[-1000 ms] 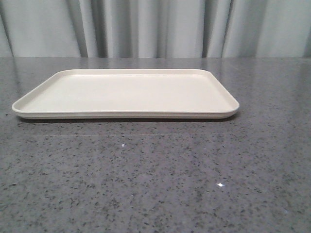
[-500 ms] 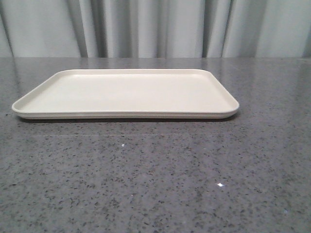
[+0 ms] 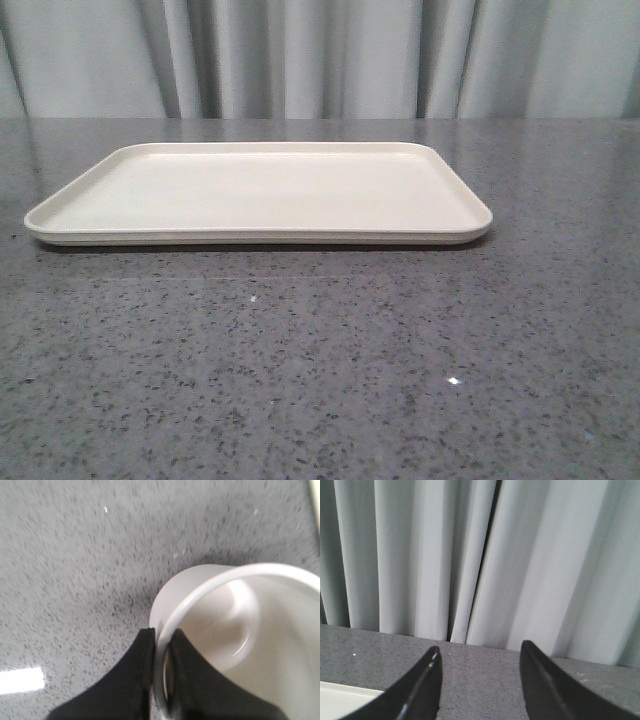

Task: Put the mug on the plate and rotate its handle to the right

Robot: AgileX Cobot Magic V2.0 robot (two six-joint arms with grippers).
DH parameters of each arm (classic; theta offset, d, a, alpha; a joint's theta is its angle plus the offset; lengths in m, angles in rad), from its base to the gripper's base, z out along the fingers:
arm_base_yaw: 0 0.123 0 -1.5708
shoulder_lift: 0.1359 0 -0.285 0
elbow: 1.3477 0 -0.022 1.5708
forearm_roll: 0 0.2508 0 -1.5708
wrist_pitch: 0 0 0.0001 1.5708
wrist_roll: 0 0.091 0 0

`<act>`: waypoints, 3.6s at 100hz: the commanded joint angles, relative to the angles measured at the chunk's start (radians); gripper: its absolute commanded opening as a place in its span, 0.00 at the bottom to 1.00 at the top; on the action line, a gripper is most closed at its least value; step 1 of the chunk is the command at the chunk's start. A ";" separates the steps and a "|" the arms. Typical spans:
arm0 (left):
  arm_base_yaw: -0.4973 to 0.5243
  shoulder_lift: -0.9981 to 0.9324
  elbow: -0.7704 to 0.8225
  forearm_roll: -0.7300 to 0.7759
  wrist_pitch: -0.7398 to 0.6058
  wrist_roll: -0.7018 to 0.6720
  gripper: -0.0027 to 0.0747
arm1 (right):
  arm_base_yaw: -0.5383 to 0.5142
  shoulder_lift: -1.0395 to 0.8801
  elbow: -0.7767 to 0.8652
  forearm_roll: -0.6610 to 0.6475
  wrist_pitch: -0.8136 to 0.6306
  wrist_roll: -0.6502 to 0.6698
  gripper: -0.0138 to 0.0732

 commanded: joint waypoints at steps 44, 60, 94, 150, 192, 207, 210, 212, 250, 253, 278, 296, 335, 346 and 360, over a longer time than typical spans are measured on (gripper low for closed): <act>-0.039 0.107 -0.461 -0.272 0.024 0.102 0.01 | -0.002 0.007 -0.027 -0.010 -0.074 -0.007 0.59; -0.161 0.225 -0.621 -0.268 0.056 0.102 0.01 | -0.002 0.007 -0.027 -0.010 -0.074 -0.007 0.59; -0.349 0.460 -0.781 -0.262 0.048 0.102 0.01 | -0.002 0.007 -0.027 -0.010 -0.058 -0.007 0.59; -0.448 0.672 -0.781 -0.268 0.032 0.102 0.01 | -0.002 0.007 -0.027 -0.010 -0.029 -0.007 0.59; -0.448 0.699 -0.781 -0.268 0.040 0.102 0.01 | -0.002 0.007 -0.027 -0.010 -0.027 -0.007 0.59; -0.448 0.699 -0.781 -0.268 0.038 0.102 0.01 | -0.002 0.007 -0.027 -0.010 -0.027 -0.007 0.59; -0.448 0.699 -0.781 -0.268 0.038 0.102 0.01 | -0.002 0.007 -0.027 -0.010 -0.026 -0.007 0.59; -0.448 0.699 -0.781 -0.268 0.038 0.102 0.01 | -0.002 0.007 -0.027 -0.010 -0.025 -0.007 0.59; -0.448 0.699 -0.781 -0.268 0.044 0.102 0.03 | -0.002 0.007 -0.027 -0.010 -0.021 -0.007 0.59; -0.448 0.699 -0.781 -0.268 0.047 0.102 0.05 | -0.002 0.007 -0.027 -0.010 -0.021 -0.007 0.59; -0.448 0.699 -0.781 -0.270 0.049 0.102 0.34 | -0.002 0.007 -0.027 -0.010 -0.021 -0.007 0.59; -0.448 0.697 -0.781 -0.270 0.049 0.102 0.40 | -0.002 0.007 -0.027 -0.010 -0.018 -0.007 0.59; -0.448 0.685 -0.934 -0.266 0.088 0.100 0.40 | -0.002 0.007 -0.027 -0.010 -0.013 -0.007 0.59; -0.448 0.663 -0.974 -0.245 0.088 0.100 0.40 | -0.002 0.007 -0.027 -0.010 -0.013 -0.007 0.59; -0.448 0.606 -0.980 -0.158 0.088 0.072 0.40 | -0.002 0.007 -0.027 -0.010 -0.013 -0.007 0.59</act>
